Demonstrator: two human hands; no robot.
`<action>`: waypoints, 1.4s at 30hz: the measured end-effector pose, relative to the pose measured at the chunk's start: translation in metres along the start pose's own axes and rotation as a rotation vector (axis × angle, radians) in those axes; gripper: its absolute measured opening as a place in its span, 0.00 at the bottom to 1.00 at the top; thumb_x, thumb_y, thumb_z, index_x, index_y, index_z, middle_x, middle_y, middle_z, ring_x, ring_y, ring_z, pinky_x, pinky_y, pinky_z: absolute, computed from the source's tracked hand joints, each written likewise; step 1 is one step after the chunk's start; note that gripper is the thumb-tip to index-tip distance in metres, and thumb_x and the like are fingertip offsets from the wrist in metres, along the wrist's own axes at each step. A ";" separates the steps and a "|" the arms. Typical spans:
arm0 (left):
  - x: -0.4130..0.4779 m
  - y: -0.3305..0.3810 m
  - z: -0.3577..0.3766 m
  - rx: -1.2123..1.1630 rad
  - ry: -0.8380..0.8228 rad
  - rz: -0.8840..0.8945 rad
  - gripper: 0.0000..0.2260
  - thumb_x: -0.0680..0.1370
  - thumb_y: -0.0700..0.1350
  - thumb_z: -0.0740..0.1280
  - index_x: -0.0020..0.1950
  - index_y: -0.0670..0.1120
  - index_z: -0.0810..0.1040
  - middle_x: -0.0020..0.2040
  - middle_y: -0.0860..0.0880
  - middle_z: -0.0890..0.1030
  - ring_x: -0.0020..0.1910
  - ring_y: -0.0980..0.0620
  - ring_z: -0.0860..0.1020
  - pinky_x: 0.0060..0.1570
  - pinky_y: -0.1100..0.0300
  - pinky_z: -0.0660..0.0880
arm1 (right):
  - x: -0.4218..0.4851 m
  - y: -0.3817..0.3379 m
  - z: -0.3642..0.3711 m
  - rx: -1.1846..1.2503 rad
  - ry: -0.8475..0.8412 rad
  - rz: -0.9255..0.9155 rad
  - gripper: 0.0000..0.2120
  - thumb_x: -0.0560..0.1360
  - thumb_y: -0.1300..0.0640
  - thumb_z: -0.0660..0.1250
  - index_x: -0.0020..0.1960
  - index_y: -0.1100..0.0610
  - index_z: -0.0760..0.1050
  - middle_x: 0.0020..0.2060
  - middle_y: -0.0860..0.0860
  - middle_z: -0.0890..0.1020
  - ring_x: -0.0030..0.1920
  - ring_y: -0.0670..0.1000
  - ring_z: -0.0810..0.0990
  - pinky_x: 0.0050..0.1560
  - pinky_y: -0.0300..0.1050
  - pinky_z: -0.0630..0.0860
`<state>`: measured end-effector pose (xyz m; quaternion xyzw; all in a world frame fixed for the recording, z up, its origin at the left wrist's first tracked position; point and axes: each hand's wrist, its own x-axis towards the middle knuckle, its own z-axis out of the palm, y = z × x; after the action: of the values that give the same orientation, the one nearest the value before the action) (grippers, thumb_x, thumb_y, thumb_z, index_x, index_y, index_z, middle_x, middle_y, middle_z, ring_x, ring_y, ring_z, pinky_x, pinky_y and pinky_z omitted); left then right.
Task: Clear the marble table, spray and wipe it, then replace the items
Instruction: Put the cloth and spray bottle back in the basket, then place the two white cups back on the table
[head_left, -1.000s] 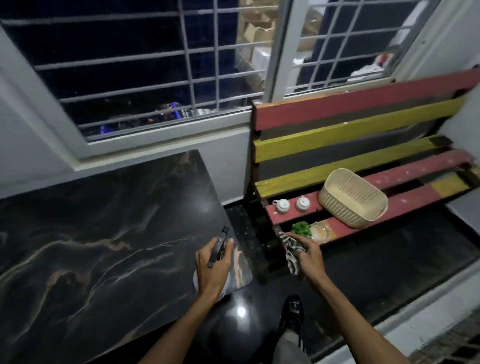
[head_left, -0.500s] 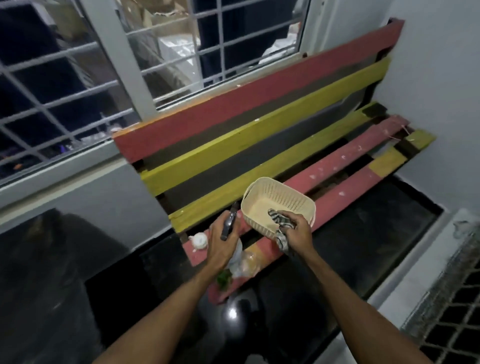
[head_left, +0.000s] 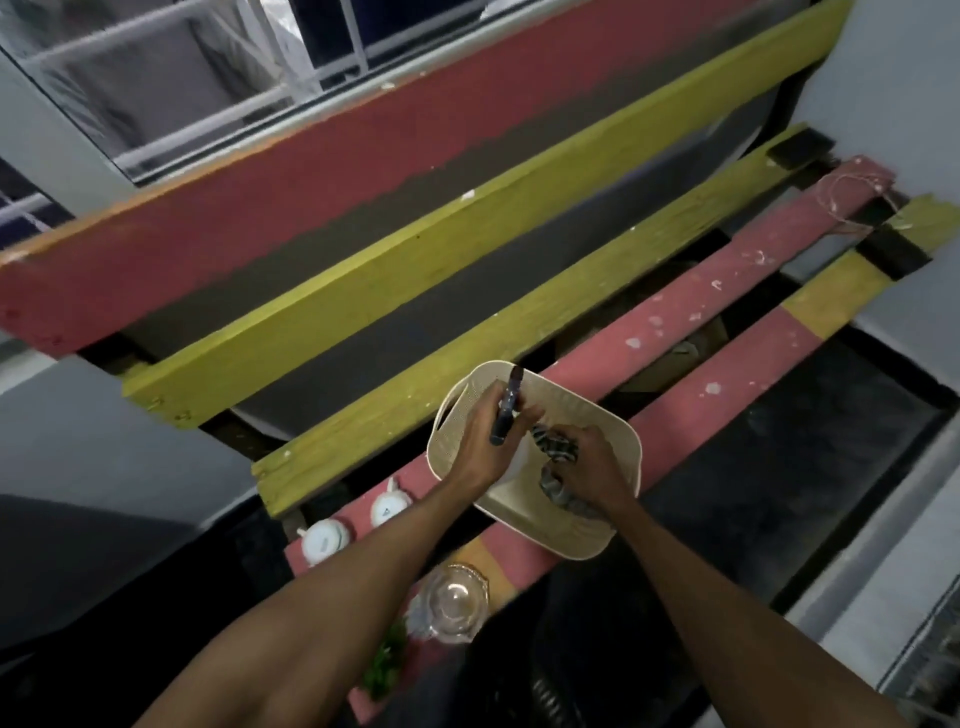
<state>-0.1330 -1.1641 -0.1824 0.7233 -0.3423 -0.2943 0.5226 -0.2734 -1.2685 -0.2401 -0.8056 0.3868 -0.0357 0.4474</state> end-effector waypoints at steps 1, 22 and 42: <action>0.004 -0.015 0.003 0.014 -0.044 -0.010 0.13 0.79 0.49 0.71 0.51 0.42 0.72 0.43 0.47 0.76 0.37 0.53 0.76 0.38 0.54 0.71 | 0.005 0.007 0.006 -0.028 -0.036 0.000 0.20 0.66 0.56 0.66 0.56 0.55 0.83 0.50 0.51 0.86 0.52 0.51 0.83 0.56 0.51 0.79; -0.060 -0.006 -0.129 0.187 -0.041 -0.116 0.30 0.77 0.31 0.69 0.75 0.52 0.67 0.67 0.50 0.74 0.56 0.52 0.79 0.50 0.67 0.79 | -0.086 -0.085 0.035 -0.005 0.429 0.091 0.16 0.73 0.71 0.62 0.58 0.61 0.79 0.59 0.57 0.76 0.60 0.57 0.75 0.60 0.49 0.71; -0.176 -0.193 -0.155 0.324 0.421 -0.578 0.36 0.73 0.52 0.76 0.77 0.50 0.65 0.71 0.43 0.71 0.69 0.41 0.71 0.65 0.49 0.71 | -0.029 -0.074 0.269 -0.307 -0.037 -0.079 0.43 0.69 0.52 0.77 0.78 0.55 0.60 0.64 0.59 0.74 0.64 0.63 0.73 0.63 0.56 0.71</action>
<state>-0.0798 -0.8947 -0.3121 0.9075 -0.0519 -0.2165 0.3562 -0.1410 -1.0408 -0.3366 -0.8796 0.3474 0.0213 0.3243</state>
